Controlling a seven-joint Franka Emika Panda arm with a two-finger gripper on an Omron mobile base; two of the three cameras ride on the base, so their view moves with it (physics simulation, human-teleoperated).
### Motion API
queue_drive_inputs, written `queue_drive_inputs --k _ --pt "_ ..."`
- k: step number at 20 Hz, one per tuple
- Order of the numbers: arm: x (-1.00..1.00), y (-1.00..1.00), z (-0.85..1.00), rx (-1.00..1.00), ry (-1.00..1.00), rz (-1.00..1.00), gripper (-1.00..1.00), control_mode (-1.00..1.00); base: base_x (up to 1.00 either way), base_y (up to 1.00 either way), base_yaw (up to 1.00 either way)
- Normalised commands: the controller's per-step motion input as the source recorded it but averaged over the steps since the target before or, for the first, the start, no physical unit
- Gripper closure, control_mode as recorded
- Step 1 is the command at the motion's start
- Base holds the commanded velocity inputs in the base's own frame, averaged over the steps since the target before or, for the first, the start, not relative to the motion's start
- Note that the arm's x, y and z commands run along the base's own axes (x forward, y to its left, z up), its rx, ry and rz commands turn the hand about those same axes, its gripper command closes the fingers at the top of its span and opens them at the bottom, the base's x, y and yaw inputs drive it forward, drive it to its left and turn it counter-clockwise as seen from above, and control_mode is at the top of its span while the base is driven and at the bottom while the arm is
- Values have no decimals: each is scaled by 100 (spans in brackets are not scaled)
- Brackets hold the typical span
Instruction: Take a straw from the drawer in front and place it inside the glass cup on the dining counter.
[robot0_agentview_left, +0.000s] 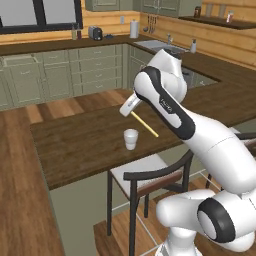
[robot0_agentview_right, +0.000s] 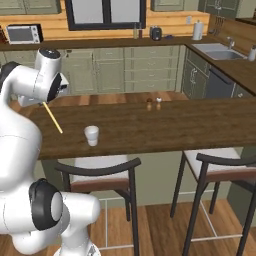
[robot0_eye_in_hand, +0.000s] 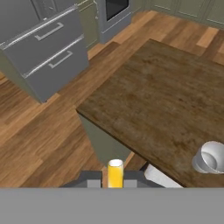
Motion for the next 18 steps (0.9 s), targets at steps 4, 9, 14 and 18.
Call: queue_drive_inputs --k 4,9,14,18 --pt "0 0 0 0 0 0 100 100 100 -10 0" --pt "0 0 0 0 0 0 100 100 100 9 -6" --pt "70 -4 3 17 15 -8 100 -100 20 4 -3" --pt "24 -53 17 39 1 0 100 -100 0 0 0"
